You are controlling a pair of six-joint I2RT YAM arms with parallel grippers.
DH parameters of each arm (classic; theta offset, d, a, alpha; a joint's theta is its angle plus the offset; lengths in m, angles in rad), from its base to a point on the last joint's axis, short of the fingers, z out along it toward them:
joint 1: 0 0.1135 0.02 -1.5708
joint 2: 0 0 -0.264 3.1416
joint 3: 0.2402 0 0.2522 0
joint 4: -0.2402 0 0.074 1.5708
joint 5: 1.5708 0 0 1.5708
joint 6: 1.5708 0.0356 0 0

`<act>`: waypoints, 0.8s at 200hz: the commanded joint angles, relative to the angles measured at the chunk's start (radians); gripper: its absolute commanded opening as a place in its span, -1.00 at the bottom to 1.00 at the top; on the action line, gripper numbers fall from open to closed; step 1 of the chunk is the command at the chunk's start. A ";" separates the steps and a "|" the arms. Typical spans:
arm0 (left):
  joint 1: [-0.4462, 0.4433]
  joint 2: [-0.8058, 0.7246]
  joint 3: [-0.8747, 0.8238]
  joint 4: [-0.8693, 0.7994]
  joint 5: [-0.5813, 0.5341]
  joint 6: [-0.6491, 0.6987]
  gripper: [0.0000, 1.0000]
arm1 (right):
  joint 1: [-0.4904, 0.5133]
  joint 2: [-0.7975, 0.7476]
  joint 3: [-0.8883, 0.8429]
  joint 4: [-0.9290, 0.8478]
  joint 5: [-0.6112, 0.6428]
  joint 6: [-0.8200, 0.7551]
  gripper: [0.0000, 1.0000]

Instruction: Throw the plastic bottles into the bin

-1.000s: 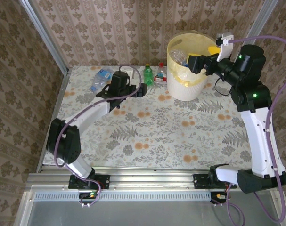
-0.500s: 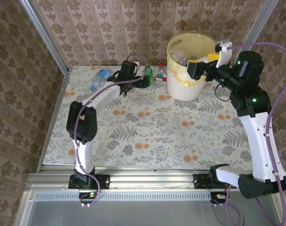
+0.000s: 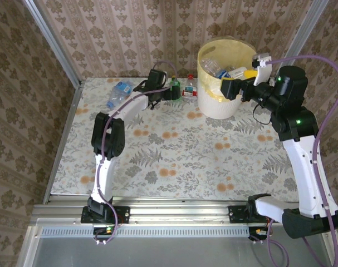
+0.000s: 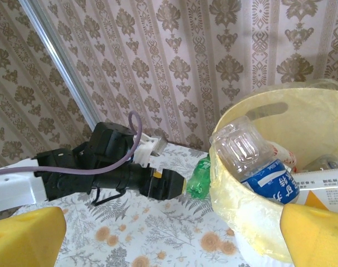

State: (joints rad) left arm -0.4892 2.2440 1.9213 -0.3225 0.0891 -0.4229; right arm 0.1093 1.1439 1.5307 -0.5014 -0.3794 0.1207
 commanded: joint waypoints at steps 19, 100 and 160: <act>0.012 0.081 0.109 -0.007 0.006 -0.041 0.87 | 0.001 -0.035 -0.025 -0.006 -0.027 0.028 1.00; 0.014 0.274 0.345 -0.087 -0.001 -0.057 0.86 | 0.001 -0.055 -0.052 -0.012 -0.025 0.025 1.00; 0.010 0.358 0.409 -0.074 -0.004 -0.077 0.81 | 0.001 -0.056 -0.072 0.004 -0.027 0.025 1.00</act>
State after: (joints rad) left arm -0.4828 2.5652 2.2864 -0.3943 0.0891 -0.4759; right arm 0.1093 1.1042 1.4799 -0.5053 -0.3828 0.1352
